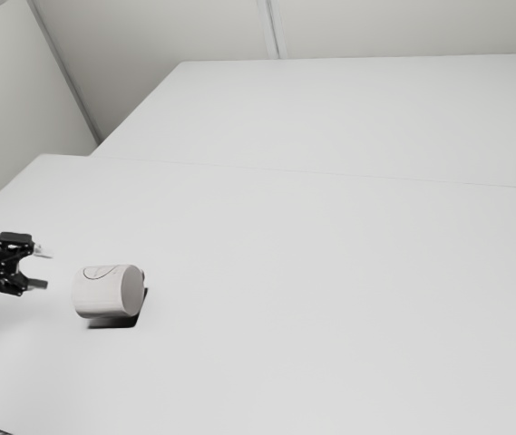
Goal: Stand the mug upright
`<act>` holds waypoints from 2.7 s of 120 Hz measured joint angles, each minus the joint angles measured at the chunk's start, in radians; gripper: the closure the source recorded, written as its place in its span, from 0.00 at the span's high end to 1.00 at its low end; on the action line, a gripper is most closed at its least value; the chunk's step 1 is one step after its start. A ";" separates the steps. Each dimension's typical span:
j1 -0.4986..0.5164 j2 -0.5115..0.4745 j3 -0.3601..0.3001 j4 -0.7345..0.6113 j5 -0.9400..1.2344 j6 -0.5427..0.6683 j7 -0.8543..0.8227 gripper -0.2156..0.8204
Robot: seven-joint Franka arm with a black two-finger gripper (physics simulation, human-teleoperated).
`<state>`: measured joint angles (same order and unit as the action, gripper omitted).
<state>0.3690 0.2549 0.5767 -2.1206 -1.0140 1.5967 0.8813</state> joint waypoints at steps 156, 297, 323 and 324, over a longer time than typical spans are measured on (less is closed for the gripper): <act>-0.088 -0.029 -0.001 -0.129 -0.257 -0.060 0.419 0.04; -0.551 -0.540 -0.275 -0.425 1.163 0.952 -0.719 0.03; -0.571 -0.588 -0.302 -0.531 1.169 1.012 -0.899 0.03; -0.571 -0.590 -0.304 -0.533 1.169 1.013 -0.905 0.03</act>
<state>-0.2021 -0.3346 0.2724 -2.6537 0.1552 2.6094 -0.0240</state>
